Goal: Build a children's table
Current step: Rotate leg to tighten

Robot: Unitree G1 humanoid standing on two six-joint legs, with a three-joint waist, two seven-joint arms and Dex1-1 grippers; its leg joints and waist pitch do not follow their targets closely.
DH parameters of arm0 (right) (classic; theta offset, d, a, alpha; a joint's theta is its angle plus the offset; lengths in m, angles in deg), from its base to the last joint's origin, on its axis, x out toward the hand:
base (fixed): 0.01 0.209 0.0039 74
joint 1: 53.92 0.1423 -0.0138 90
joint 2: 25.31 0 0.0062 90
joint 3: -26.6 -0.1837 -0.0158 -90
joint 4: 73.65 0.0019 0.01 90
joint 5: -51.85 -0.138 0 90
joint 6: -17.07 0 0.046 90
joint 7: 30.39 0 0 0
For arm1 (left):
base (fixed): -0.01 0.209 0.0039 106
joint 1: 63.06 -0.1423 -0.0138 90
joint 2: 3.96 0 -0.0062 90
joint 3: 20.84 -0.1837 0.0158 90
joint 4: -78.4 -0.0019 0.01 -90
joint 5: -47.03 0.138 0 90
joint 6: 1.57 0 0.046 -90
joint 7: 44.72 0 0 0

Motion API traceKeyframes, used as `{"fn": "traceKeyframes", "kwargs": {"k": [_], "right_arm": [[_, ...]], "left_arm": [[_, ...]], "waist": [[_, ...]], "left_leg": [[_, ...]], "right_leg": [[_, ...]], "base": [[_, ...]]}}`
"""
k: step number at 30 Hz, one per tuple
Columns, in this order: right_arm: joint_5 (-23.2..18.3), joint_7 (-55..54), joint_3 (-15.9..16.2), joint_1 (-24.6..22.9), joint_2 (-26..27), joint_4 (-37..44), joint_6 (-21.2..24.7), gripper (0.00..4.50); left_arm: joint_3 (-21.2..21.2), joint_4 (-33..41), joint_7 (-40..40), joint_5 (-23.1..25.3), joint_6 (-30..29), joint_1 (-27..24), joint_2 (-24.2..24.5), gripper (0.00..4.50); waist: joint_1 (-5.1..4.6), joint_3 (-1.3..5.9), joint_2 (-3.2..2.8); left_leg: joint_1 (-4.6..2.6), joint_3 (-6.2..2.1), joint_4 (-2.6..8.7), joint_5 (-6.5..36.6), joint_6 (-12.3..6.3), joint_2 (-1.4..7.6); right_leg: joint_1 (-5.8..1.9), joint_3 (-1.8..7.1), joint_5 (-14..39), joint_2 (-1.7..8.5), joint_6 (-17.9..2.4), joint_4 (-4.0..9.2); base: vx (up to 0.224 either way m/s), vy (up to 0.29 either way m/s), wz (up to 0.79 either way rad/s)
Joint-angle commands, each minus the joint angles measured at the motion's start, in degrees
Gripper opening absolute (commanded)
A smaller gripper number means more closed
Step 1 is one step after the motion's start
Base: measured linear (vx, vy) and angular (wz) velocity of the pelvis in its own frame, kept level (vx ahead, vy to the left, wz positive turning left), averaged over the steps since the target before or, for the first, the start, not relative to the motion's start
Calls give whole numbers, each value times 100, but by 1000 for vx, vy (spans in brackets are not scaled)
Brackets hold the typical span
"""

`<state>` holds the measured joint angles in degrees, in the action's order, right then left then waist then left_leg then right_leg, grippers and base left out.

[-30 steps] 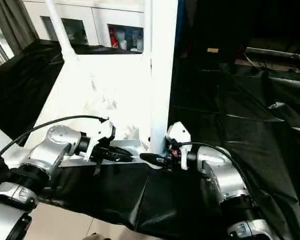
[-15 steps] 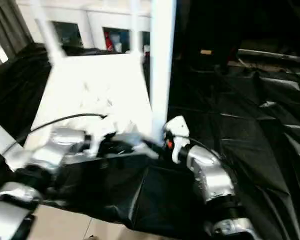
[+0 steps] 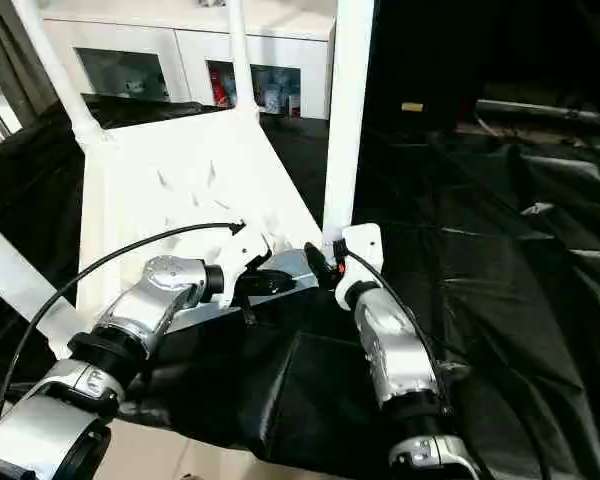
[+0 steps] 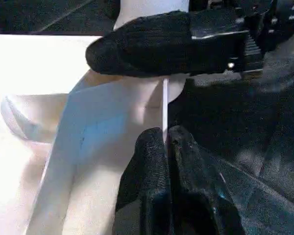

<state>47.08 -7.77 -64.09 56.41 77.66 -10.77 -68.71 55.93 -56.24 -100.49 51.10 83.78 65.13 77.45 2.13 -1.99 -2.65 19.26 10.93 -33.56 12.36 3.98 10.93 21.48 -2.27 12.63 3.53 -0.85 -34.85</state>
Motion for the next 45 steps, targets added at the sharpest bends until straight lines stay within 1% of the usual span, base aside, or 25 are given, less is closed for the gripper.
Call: {"fn": "traceKeyframes", "kwargs": {"k": [1, 2, 3, 4, 5, 7, 8, 10, 15, 16, 17, 18, 19, 24, 28, 31, 32, 33, 34, 37, 38, 39, 42, 43, 45], "right_arm": [[-110, 1023, 705, -86, -71, 97, 134, 367], [-92, 1277, 781, -96, -221, 145, 73, 367], [-122, 1601, 845, -114, -396, 209, 34, 367], [-138, 1676, 854, -120, -434, 226, 35, 367], [-229, 2097, 890, -144, -650, 311, 40, 367], [-404, 2879, 894, -152, -1045, 411, 84, 367], [-426, 2988, 889, -146, -1093, 418, 98, 367], [-464, 3241, 892, -110, -1221, 410, 135, 367], [-538, 3808, 957, 6, -1496, 350, 198, 367], [-544, 3843, 959, 26, -1509, 322, 195, 334], [-565, 3868, 952, 51, -1510, 293, 196, 334], [-605, 3929, 952, 67, -1508, 280, 231, 331], [-626, 3982, 961, 74, -1509, 280, 245, 321], [-619, 4084, 1019, 67, -1494, 248, 239, 279], [-603, 3772, 948, -34, -1348, 284, 279, 268], [-520, 3128, 803, -94, -1136, 201, 297, 266], [-464, 2836, 758, -117, -1043, 160, 310, 265], [-392, 2461, 706, -170, -908, 128, 327, 265], [-326, 2004, 631, -239, -720, 97, 378, 265], [-207, 1263, 514, -324, -411, 33, 469, 265], [-92, 525, 387, -363, -103, -23, 570, 265], [-17, 227, 366, -368, 22, -58, 611, 265], [165, -127, 465, -340, 198, -109, 622, 265], [241, -195, 561, -286, 277, -127, 546, 265], [165, -105, 535, -236, 340, -113, 440, 265]], "left_arm": [[-420, 15, -568, -32, -52, -90, -85, 0], [-436, 36, -687, -37, -57, -103, -28, 0], [-453, 51, -813, -46, -58, -115, 31, 0], [-455, 55, -839, -49, -59, -119, 44, 0], [-470, 87, -1004, -63, -71, -142, 128, 0], [-516, 233, -1433, -108, -136, -213, 354, 0], [-520, 266, -1507, -121, -153, -226, 392, 0], [-551, 360, -1747, -149, -201, -266, 528, 0], [-625, 347, -2096, -27, -137, -284, 924, 0], [-609, 311, -2071, -4, -102, -269, 961, 0], [-585, 282, -2050, 3, -90, -252, 992, 0], [-560, 284, -2021, -4, -96, -248, 1023, 0], [-546, 297, -2014, -17, -104, -251, 1047, 0], [-524, 381, -1916, -30, -156, -270, 1082, 0], [-398, 283, -1488, -38, -179, -242, 929, 0], [-308, 111, -987, 10, -156, -166, 712, 0], [-285, 64, -833, 13, -171, -142, 618, 0], [-248, -15, -543, 34, -173, -103, 468, 0], [-214, -104, -236, 47, -212, -56, 290, 0], [-207, -212, 148, 83, -251, 9, 37, 0], [-221, -271, 397, 104, -294, 52, -183, 0], [-218, -286, 509, 106, -321, 61, -283, 0], [-252, -285, 580, 97, -331, 60, -461, 0], [-291, -279, 537, 78, -319, 58, -559, 0], [-316, -310, 525, 111, -261, 73, -593, 0]], "waist": [[-16, 228, -9], [-19, 242, -6], [-19, 273, 9], [-13, 282, 6], [3, 308, 72], [49, 302, 27], [55, 288, 52], [90, 278, 43], [175, 257, 99], [183, 250, 78], [178, 249, 73], [174, 248, 116], [186, 256, 111], [212, 254, 145], [217, 244, 126], [221, 209, 91], [212, 205, 114], [211, 196, 69], [182, 182, 61], [131, 172, 73], [100, 170, 75], [68, 161, 41], [33, 128, 51], [18, 130, 76], [14, 162, 98]], "left_leg": [[47, -140, 436, 1128, -221, 229], [57, -144, 430, 1054, -250, 230], [78, -129, 385, 741, -374, 228], [91, -133, 374, 629, -421, 224], [100, -125, 344, 434, -557, 219], [114, -116, 320, 298, -751, 238], [116, -107, 324, 350, -787, 243], [103, -104, 334, 457, -784, 273], [69, -97, 365, 638, -598, 292], [74, -102, 373, 667, -552, 290], [66, -102, 378, 692, -493, 292], [67, -100, 382, 692, -476, 292], [68, -101, 375, 640, -455, 287], [84, -94, 360, 457, -531, 281], [67, -87, 364, 577, -483, 280], [42, -93, 393, 821, -323, 281], [29, -99, 408, 949, -243, 273], [18, -106, 419, 1010, -192, 271], [-2, -116, 440, 1229, -71, 260], [8, -131, 468, 1345, -28, 254], [-1, -137, 474, 1378, 7, 254], [-3, -140, 478, 1468, 49, 245], [-39, -150, 506, 1736, 68, 232], [-57, -161, 515, 1877, 29, 228], [-26, -174, 528, 1703, -46, 239]], "right_leg": [[-229, 264, 618, 451, -1315, 469], [-245, 258, 494, 448, -1334, 453], [-263, 260, -80, 453, -1443, 401], [-280, 255, -262, 457, -1481, 379], [-296, 247, -623, 453, -1542, 344], [-274, 227, -914, 452, -1638, 306], [-268, 216, -871, 446, -1658, 316], [-246, 202, -518, 464, -1663, 332], [-212, 215, 120, 466, -1577, 359], [-206, 216, 220, 472, -1549, 366], [-201, 221, 271, 476, -1539, 371], [-205, 223, 277, 477, -1530, 377], [-211, 230, 218, 485, -1531, 360], [-210, 225, -10, 487, -1558, 335], [-197, 229, 151, 484, -1531, 362], [-171, 248, 677, 496, -1437, 430], [-170, 249, 967, 498, -1376, 465], [-154, 253, 1119, 495, -1335, 479], [-139, 258, 1532, 491, -1209, 527], [-128, 266, 1838, 490, -1048, 570], [-106, 270, 1911, 485, -1012, 583], [-94, 272, 2013, 481, -981, 592], [-79, 267, 2316, 473, -872, 644], [-79, 272, 2516, 480, -813, 666], [-114, 277, 2403, 497, -772, 660]], "base": [[0, 0, 0], [0, 0, 0], [0, 0, 0], [0, 0, 0], [0, 0, 0], [0, 0, 0], [0, 0, 0], [0, 0, 0], [0, 0, 0], [0, 0, 0], [0, 0, 0], [0, 0, 0], [0, 0, 0], [0, 0, 0], [0, 0, 0], [0, 0, 0], [0, 0, 0], [0, 0, 0], [0, 0, 0], [0, 0, 0], [0, 0, 0], [0, 0, 0], [0, 0, 0], [0, 0, 0], [0, 0, 0]]}}
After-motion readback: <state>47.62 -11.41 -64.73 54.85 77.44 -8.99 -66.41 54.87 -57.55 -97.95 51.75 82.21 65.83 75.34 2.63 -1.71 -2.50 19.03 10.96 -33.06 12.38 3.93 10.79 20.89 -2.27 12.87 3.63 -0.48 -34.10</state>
